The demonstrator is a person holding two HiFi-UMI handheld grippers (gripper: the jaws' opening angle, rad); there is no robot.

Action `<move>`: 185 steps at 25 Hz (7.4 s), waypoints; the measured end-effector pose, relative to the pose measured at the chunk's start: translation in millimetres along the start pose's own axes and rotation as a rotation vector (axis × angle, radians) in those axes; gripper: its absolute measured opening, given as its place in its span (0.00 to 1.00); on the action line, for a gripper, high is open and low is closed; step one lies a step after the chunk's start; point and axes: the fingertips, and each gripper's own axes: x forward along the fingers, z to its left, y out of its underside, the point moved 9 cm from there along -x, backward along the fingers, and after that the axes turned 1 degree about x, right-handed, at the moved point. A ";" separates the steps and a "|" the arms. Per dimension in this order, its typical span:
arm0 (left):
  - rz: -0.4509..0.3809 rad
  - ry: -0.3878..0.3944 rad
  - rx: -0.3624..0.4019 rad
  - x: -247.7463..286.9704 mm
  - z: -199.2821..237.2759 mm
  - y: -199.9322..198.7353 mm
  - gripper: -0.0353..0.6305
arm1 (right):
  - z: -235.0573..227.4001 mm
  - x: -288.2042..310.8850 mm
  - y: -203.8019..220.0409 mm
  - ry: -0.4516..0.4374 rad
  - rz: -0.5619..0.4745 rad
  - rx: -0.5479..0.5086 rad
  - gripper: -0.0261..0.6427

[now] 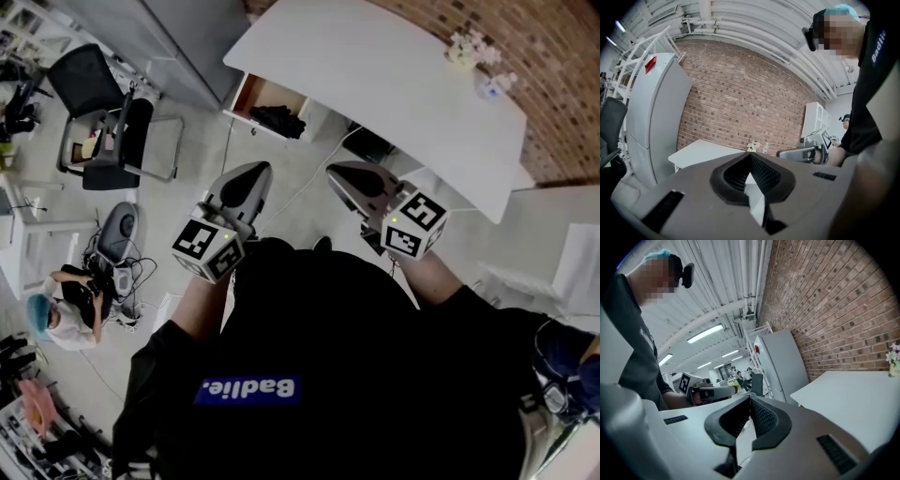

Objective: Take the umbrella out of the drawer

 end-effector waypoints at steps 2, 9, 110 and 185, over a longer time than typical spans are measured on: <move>0.016 0.002 0.013 4.0 5.9 3.6 0.05 | -2.8 1.3 -0.4 -0.004 0.001 0.001 0.08; 0.063 -0.012 0.081 30.0 55.7 17.9 0.05 | -26.5 25.4 -8.0 0.036 0.015 0.002 0.08; 1.278 1.066 1.390 345.0 366.4 380.3 0.38 | -180.0 128.5 94.3 0.441 0.166 0.334 0.08; 1.295 0.454 1.385 447.0 303.0 148.6 0.45 | -141.3 42.6 -32.9 0.511 -0.028 0.153 0.08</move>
